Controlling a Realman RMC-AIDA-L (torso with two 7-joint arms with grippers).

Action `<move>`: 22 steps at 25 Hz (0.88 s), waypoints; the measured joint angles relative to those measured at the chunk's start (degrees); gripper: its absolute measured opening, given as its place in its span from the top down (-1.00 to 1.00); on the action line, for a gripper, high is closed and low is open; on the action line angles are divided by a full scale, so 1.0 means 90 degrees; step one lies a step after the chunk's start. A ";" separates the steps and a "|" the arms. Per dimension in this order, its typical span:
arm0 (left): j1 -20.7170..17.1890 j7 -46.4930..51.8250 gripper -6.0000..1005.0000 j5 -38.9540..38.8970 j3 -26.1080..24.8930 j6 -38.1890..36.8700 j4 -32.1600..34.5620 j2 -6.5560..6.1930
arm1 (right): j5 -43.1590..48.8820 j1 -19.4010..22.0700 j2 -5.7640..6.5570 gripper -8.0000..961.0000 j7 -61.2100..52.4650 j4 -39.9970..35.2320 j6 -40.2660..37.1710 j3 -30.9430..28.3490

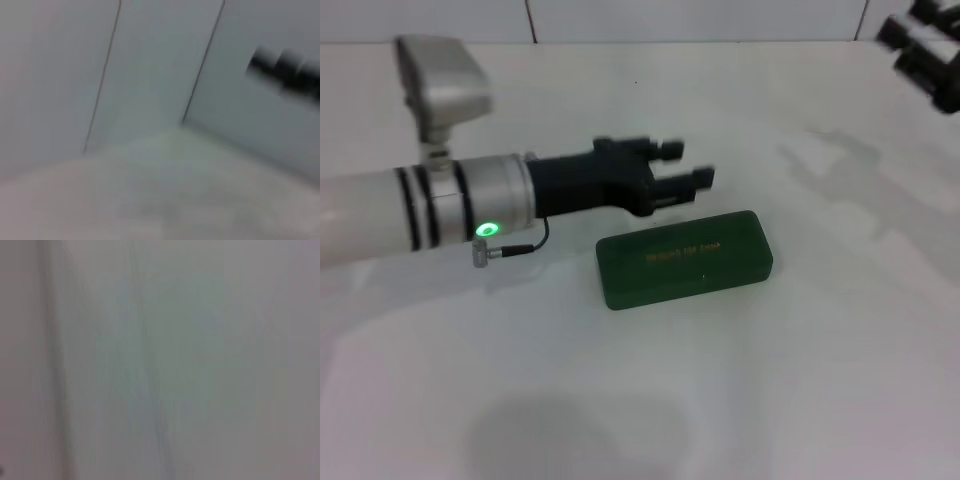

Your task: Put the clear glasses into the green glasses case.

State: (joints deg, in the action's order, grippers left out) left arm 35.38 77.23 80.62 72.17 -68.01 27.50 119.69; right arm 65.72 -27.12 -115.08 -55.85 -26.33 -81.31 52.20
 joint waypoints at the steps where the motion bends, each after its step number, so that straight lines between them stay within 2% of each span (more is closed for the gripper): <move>1: -0.0100 -0.0272 -0.39 -0.0238 -0.0001 -0.0318 0.0042 -0.0013 | 0.0149 -0.0016 0.0041 -0.07 -0.0087 -0.0080 -0.0134 0.0144; 2: -0.0269 -0.0566 -0.40 -0.0429 -0.0007 -0.0746 0.0173 -0.0021 | 0.0320 -0.0038 0.0101 -0.07 -0.0200 -0.0193 -0.0275 0.0297; 6: -0.0910 -0.0989 -0.44 -0.0523 0.0011 -0.2050 0.0905 -0.0009 | 0.1379 -0.0341 0.0514 -0.12 -0.1501 -0.0638 -0.0984 0.0971; 7: -0.1047 -0.1022 -0.45 -0.0521 0.0010 -0.2244 0.1040 -0.0009 | 0.1545 -0.0424 0.0577 -0.14 -0.1668 -0.0647 -0.1147 0.1011; 9: -0.1302 -0.1215 -0.47 -0.0528 -0.0007 -0.2483 0.1184 -0.0022 | 0.1790 -0.0505 0.0609 -0.17 -0.1705 -0.0658 -0.1470 0.1010; 12: -0.1552 -0.1594 -0.55 -0.0538 -0.0020 -0.2578 0.1167 -0.0035 | 0.2184 -0.0523 0.0533 -0.22 -0.1388 -0.0731 -0.1705 0.1030; 14: -0.1688 -0.1822 -0.63 -0.0544 -0.0022 -0.2652 0.1142 -0.0031 | 0.2512 -0.0537 0.0404 -0.26 -0.1151 -0.0850 -0.1756 0.1037; 16: -0.1788 -0.1974 -0.70 -0.0546 -0.0021 -0.2713 0.1126 -0.0018 | 0.2772 -0.0530 0.0283 -0.41 -0.0980 -0.0986 -0.1768 0.1039; 18: -0.1814 -0.1994 -0.69 -0.0551 -0.0022 -0.2721 0.1101 -0.0017 | 0.2925 -0.0523 0.0201 -0.56 -0.0878 -0.1072 -0.1763 0.1040; 22: -0.1775 -0.2017 -0.69 -0.0554 -0.0153 -0.2723 0.0913 -0.0022 | 0.2969 -0.0522 0.0158 -0.74 -0.0841 -0.1113 -0.1708 0.1027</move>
State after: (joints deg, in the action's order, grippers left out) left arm 19.41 59.07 75.64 70.80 -92.51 35.72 119.49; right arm 92.44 -31.82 -113.66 -63.42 -36.35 -96.68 61.45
